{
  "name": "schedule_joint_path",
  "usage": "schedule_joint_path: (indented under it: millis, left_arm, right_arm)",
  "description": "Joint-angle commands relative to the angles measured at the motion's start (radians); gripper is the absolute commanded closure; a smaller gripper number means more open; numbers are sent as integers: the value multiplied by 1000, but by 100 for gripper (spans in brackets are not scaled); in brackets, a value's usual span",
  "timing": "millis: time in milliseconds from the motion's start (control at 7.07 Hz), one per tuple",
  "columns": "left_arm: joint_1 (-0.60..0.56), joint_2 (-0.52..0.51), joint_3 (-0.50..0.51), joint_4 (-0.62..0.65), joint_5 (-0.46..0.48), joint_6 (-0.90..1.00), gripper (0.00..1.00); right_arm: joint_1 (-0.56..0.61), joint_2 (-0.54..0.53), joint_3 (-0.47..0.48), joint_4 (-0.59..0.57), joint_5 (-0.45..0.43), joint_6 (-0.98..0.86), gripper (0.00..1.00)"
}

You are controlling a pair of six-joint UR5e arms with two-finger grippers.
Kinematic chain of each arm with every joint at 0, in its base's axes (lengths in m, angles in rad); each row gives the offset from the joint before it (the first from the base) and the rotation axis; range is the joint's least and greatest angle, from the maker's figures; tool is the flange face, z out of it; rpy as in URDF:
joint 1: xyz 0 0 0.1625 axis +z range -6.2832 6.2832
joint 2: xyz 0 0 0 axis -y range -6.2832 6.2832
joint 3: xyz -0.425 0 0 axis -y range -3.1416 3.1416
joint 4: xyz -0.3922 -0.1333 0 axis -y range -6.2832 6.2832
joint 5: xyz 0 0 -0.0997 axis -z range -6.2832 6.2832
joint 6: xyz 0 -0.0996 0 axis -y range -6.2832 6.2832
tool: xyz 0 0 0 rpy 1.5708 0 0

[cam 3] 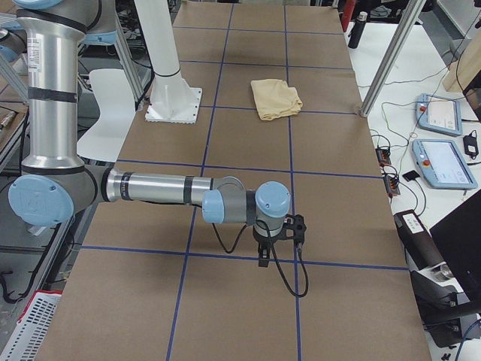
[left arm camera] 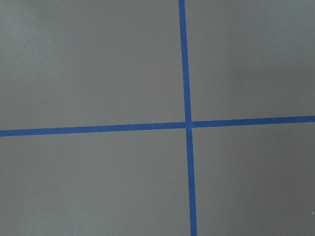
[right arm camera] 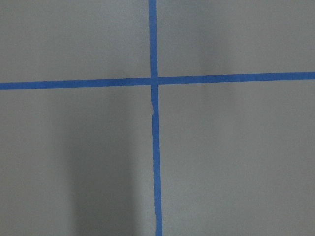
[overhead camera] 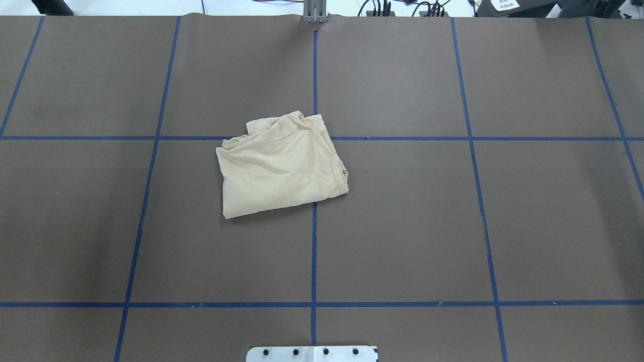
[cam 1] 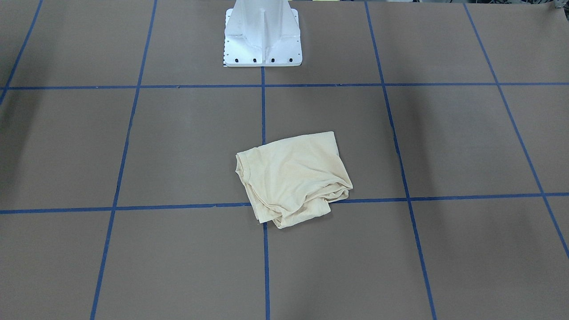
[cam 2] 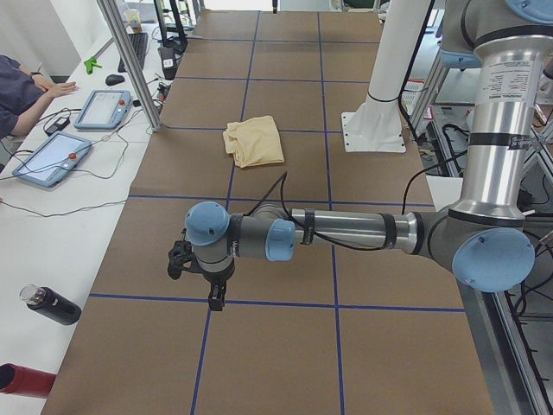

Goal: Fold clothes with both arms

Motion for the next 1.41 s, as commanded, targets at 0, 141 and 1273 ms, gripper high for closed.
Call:
schedule_joint_path:
  millis: [0, 141, 1273]
  left_arm:
    - [0, 1, 0, -1, -1, -33, 0]
    - [0, 1, 0, -2, -1, -33, 0]
    - [0, 7, 6, -4, -8, 87, 0]
  right_arm:
    - [0, -2, 7, 0, 2, 10, 0]
    - [0, -2, 8, 0, 2, 10, 0]
    - [0, -12, 16, 0, 5, 8, 0]
